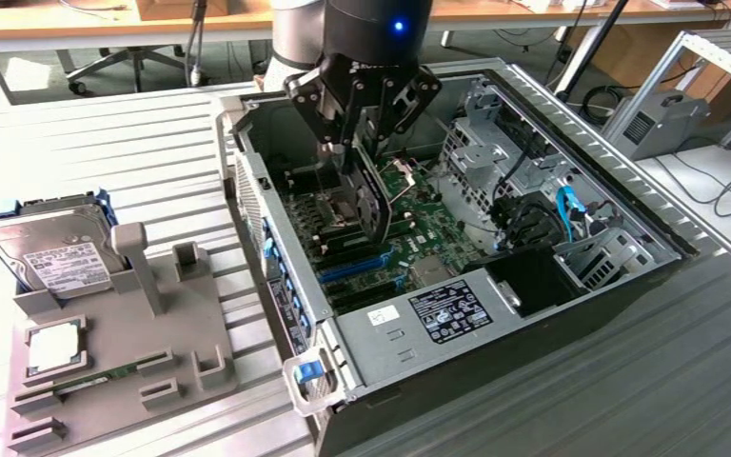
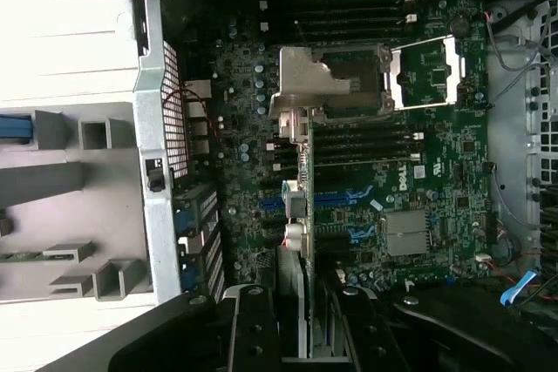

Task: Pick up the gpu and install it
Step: 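Pick up the gpu and move the gpu toward the slot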

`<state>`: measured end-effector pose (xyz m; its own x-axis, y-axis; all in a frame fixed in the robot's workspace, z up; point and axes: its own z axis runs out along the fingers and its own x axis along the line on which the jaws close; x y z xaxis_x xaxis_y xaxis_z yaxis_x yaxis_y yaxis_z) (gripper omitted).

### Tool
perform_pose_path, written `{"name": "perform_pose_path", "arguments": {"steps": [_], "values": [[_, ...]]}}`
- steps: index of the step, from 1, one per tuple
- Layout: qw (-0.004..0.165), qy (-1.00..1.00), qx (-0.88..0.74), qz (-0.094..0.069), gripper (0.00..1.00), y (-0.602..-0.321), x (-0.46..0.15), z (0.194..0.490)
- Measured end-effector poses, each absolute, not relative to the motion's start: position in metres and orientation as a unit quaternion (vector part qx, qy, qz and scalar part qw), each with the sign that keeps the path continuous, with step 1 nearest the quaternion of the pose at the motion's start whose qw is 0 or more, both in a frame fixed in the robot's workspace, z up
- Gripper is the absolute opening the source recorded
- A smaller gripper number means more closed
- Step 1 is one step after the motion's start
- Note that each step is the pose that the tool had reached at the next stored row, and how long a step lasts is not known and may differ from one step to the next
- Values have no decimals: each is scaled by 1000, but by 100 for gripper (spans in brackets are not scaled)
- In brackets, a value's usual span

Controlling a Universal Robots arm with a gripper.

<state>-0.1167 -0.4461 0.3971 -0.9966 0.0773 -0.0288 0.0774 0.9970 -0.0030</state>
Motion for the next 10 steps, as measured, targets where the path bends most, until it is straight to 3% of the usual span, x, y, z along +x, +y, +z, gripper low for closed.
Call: {"name": "perform_pose_path", "arguments": {"steps": [10], "values": [[14,999,39,-3,29,-446,-112,391]]}}
